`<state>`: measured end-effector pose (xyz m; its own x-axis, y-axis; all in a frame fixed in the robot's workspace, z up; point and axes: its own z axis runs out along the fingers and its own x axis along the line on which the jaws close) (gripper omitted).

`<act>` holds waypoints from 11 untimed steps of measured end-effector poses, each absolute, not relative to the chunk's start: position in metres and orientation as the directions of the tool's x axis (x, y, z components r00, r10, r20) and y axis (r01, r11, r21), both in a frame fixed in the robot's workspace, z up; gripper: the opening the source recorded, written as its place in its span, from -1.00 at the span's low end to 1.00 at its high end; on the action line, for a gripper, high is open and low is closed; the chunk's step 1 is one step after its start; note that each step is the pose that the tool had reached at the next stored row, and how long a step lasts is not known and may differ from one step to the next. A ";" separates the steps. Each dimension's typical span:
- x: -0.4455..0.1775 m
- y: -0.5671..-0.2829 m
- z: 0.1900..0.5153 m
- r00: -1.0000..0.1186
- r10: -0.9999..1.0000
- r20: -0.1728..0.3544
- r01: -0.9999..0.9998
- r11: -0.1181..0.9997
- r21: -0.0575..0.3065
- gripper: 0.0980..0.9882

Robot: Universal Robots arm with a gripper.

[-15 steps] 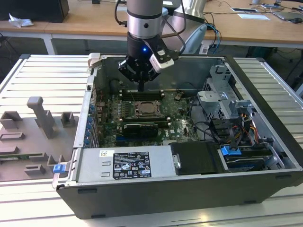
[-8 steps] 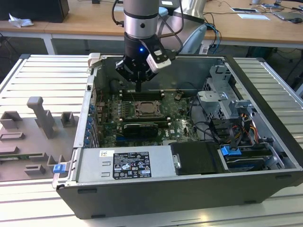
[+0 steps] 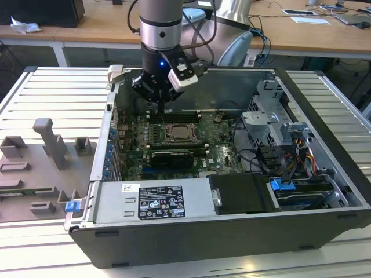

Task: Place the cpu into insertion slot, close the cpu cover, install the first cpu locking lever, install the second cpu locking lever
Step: 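Install the first cpu locking lever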

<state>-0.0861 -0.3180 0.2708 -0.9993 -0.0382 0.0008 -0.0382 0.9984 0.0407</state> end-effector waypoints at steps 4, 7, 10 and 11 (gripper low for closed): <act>-0.096 -0.318 0.267 -0.999 -0.038 0.001 -0.038 0.998 0.045 -0.98; -0.103 -0.317 0.264 -0.999 -0.038 0.000 -0.038 0.998 0.049 -0.98; -0.106 -0.311 0.260 -0.999 -0.038 0.000 -0.038 0.998 0.050 -0.98; -0.106 -0.308 0.259 -0.999 -0.038 0.000 -0.038 0.998 0.050 -0.98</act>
<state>-0.1061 -0.3082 0.2590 -0.9993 -0.0383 0.0005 -0.0382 0.9980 0.0503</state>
